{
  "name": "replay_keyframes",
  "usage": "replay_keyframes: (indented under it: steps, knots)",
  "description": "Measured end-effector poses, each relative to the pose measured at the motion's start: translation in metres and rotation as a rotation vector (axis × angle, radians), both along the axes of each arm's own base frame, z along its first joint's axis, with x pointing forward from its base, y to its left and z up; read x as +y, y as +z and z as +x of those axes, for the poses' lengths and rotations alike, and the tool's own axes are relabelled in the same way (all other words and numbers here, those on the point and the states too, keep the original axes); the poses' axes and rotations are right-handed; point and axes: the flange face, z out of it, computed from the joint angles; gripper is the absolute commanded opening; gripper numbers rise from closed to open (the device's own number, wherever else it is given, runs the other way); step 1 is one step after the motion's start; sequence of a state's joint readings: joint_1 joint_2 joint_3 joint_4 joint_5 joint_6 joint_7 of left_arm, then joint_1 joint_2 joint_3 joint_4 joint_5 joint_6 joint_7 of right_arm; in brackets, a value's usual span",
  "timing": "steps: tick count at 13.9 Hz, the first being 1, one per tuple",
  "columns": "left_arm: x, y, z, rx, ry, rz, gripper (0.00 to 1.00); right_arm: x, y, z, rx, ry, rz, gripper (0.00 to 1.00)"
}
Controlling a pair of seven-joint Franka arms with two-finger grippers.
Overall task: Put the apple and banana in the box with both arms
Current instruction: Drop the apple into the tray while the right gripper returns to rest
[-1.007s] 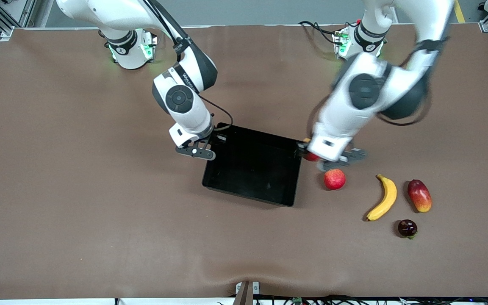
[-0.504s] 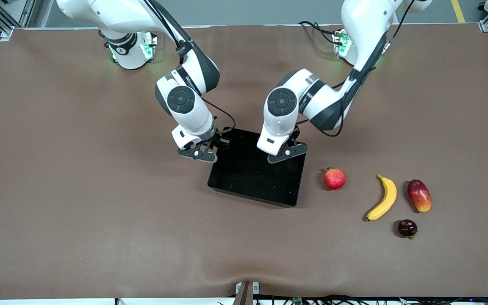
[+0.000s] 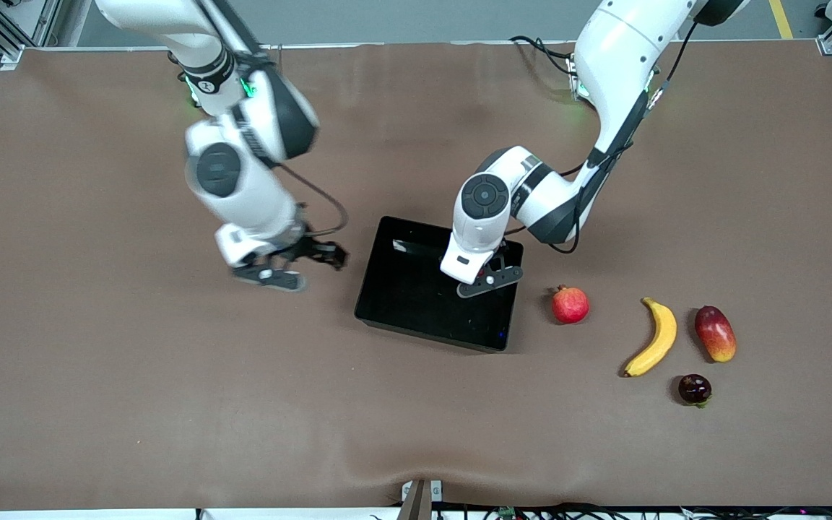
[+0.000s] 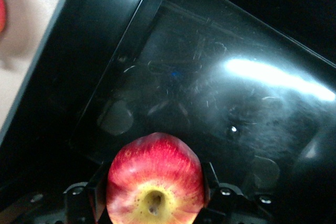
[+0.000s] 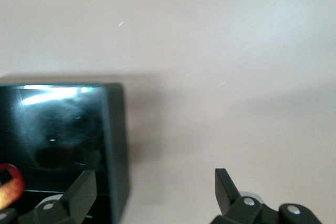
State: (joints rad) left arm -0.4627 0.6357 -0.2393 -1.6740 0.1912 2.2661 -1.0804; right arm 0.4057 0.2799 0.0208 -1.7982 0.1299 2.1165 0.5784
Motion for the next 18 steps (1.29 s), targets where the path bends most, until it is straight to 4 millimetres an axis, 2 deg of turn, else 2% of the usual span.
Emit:
replay_keyframes:
  steps: [3,7,12,13,14,15,16,17,18]
  knots:
    - [0.01,-0.019,0.006,-0.014,-0.019,0.039,0.0,-0.083,0.037,0.015,0.002,0.046,-0.002,1.0]
    - [0.015,-0.026,0.009,-0.014,-0.017,0.047,0.0,-0.159,0.071,0.015,0.006,0.079,0.0,1.0]
    - [0.01,-0.026,0.007,-0.02,-0.025,0.037,0.0,-0.255,0.115,-0.002,0.003,0.121,0.006,1.0]
    - [0.01,-0.028,0.006,-0.017,-0.026,0.038,0.07,-0.271,0.122,-0.007,0.009,0.118,0.007,1.0]
    - [0.01,-0.031,0.005,-0.013,-0.027,0.04,0.19,-0.281,0.129,-0.012,0.014,0.115,0.009,1.0]
    - [0.01,-0.031,0.005,-0.013,-0.027,0.04,0.44,-0.284,0.139,-0.016,0.02,0.115,0.011,1.0]
    - [0.01,-0.031,0.005,-0.013,-0.027,0.04,0.8,-0.283,0.15,-0.019,0.026,0.12,0.012,1.0]
    - [0.01,-0.031,0.005,-0.013,-0.026,0.04,1.0,-0.281,0.163,-0.021,0.026,0.128,0.013,1.0]
    - [0.01,-0.032,0.005,-0.012,-0.021,0.04,1.0,-0.279,0.175,-0.022,0.026,0.135,0.013,1.0]
